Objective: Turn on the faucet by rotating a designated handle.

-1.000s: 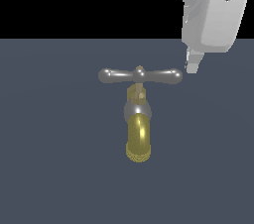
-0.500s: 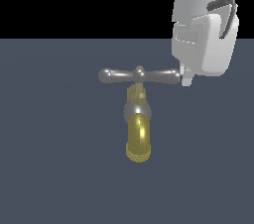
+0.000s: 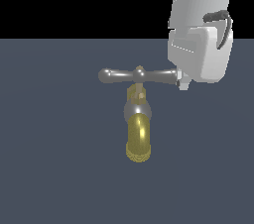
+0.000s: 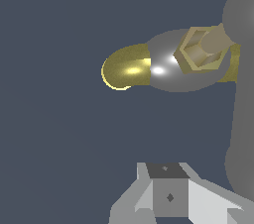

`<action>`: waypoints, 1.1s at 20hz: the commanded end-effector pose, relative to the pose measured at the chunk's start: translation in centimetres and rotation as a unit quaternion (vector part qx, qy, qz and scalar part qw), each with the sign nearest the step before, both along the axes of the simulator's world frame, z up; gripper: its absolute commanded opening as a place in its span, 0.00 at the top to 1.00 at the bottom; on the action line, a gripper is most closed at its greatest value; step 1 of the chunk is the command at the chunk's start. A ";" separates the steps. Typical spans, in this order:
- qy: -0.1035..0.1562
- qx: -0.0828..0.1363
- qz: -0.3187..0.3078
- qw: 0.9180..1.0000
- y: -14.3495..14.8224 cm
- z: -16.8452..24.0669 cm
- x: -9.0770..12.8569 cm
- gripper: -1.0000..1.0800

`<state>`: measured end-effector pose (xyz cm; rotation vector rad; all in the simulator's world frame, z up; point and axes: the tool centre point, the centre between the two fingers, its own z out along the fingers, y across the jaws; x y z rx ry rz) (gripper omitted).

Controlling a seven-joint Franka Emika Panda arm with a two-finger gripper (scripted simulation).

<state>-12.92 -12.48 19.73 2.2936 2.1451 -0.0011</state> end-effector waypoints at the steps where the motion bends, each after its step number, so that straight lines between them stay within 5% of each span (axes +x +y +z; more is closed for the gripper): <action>1: 0.000 0.000 0.002 1.000 0.0 -0.1 0.1 1.00; 22: 0.000 0.001 0.002 1.000 -0.7 -0.1 3.6 1.00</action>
